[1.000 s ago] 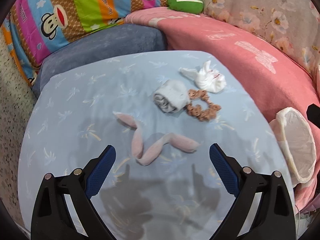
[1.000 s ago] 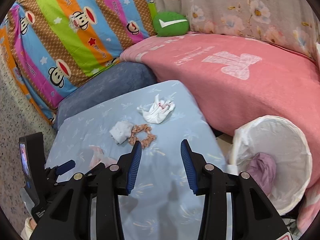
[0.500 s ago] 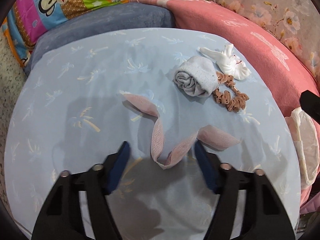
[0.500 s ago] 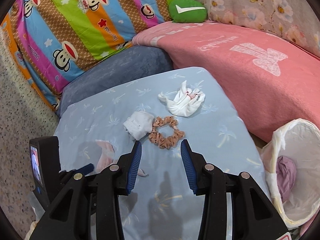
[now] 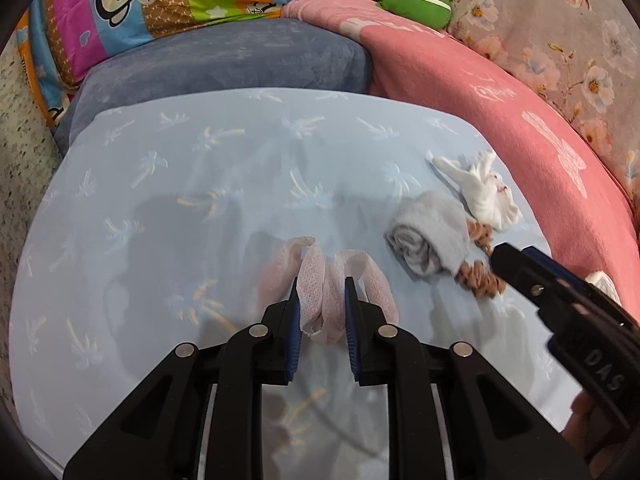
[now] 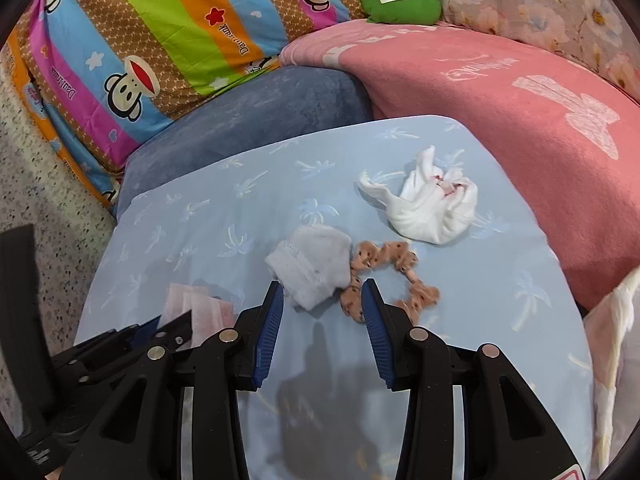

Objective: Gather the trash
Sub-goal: 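Grasp the pink mesh strip with the left gripper while the right grasps the grey rolled sock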

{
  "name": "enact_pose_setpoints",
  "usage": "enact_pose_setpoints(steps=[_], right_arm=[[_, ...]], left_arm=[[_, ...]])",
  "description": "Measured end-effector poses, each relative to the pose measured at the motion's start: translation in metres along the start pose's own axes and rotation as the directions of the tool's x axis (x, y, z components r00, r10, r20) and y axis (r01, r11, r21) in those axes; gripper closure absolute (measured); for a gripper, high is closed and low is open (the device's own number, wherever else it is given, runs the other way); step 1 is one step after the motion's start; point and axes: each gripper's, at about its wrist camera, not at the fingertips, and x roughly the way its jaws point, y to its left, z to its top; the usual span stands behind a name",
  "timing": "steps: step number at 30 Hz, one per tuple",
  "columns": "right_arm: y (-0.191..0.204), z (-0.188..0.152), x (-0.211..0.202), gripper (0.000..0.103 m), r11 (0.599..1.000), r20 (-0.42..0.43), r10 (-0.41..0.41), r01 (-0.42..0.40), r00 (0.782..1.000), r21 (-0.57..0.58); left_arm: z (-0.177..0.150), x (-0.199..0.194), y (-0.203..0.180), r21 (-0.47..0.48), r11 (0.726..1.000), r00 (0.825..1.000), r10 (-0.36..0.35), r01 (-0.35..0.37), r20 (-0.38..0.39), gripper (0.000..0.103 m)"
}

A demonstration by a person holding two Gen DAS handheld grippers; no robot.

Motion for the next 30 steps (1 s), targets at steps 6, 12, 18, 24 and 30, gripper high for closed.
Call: enact_pose_setpoints(steps=[6, 12, 18, 24, 30], right_arm=[[0.007, 0.008, 0.037, 0.063, 1.0, -0.041, 0.007, -0.007, 0.999, -0.002], [0.012, 0.006, 0.051, 0.089, 1.0, -0.055, 0.002, -0.003, 0.999, -0.021], [0.018, 0.011, 0.023, 0.093, 0.999, 0.002, 0.009, -0.009, 1.0, -0.051], [0.018, 0.019, -0.029, 0.093, 0.999, 0.084, 0.026, -0.022, 0.996, -0.049], [0.005, 0.024, -0.09, 0.093, 0.999, 0.168, 0.017, -0.012, 0.986, -0.035]], left_arm=[[0.014, 0.004, 0.003, 0.006, 1.0, 0.999, 0.021, -0.022, 0.026, 0.084], [0.019, 0.01, 0.003, 0.011, 0.999, 0.999, 0.03, -0.03, 0.026, 0.084], [0.019, 0.0, -0.003, 0.019, 1.0, 0.999, 0.023, -0.024, 0.036, 0.084], [0.021, -0.029, -0.024, 0.046, 0.999, 0.997, 0.006, -0.009, 0.082, 0.084], [0.02, -0.064, -0.055, 0.087, 0.996, 0.99, -0.021, 0.009, 0.139, 0.084]])
